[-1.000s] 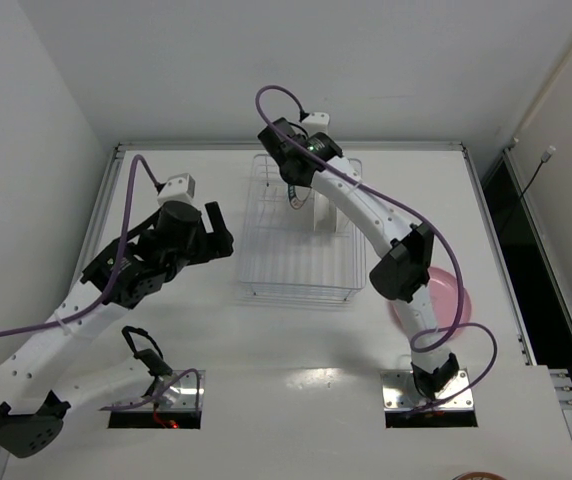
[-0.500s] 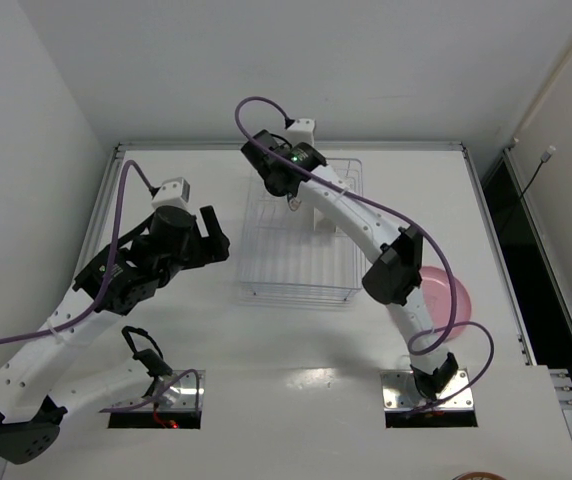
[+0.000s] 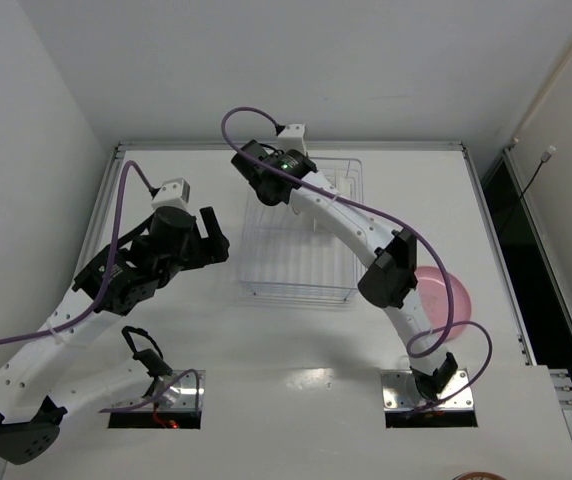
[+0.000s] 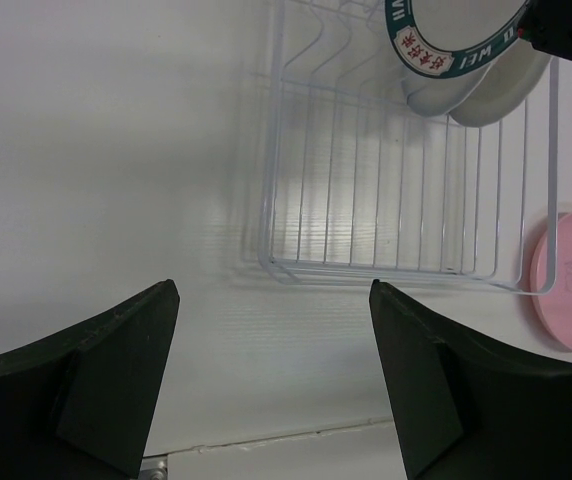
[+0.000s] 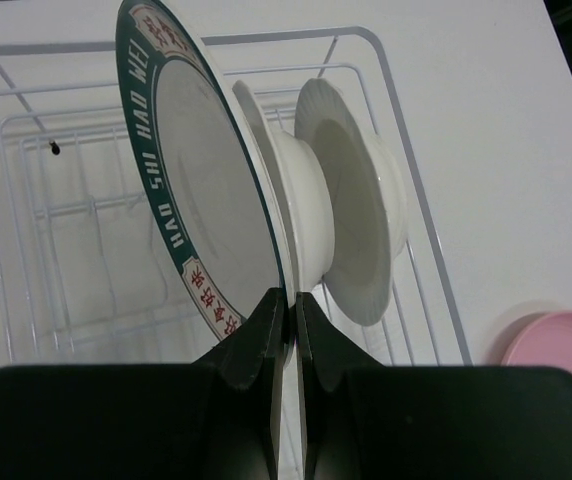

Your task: Load the plates into the dish rack

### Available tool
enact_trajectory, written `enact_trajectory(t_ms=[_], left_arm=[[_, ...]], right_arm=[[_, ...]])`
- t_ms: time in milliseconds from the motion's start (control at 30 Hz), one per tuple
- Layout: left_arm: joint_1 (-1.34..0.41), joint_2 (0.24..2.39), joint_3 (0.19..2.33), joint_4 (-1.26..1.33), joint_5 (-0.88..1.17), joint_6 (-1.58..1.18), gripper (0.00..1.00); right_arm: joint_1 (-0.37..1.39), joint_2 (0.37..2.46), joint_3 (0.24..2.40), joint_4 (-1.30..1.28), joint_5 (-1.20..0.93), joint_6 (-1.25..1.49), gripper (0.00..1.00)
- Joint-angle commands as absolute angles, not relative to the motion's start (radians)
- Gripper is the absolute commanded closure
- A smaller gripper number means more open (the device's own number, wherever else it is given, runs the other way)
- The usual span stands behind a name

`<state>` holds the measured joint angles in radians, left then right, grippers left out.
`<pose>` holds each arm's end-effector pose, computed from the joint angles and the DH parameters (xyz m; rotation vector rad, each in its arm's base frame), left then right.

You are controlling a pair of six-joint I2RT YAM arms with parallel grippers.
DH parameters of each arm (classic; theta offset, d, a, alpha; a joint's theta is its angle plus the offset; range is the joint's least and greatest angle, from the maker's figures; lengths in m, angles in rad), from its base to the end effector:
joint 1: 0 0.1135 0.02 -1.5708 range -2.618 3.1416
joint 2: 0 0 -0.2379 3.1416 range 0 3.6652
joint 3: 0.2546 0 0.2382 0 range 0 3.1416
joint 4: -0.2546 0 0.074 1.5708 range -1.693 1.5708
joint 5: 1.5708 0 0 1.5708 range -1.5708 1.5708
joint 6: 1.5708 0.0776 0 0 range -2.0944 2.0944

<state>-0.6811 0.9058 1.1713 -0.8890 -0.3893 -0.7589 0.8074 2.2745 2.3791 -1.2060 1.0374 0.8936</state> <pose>0.1726 -0.1020 0.3340 -0.3019 2.1487 -0.4097 0.3582 0.2777 0.2774 0.3673 2.0327 -0.4028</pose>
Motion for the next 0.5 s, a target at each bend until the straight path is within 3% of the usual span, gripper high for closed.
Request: enact_trajectory(t_ms=[0, 467], left_arm=[[-0.693, 0.897, 1.17, -0.879, -0.391, -0.744, 0.25], [-0.693, 0.897, 1.17, -0.911, -0.391, -0.744, 0.25]], right_arm=[[0.81, 2.203, 2.418, -1.19, 1.135, 0.884, 1.0], [0.81, 2.29, 2.368, -1.144, 1.017, 0.913, 1.0]])
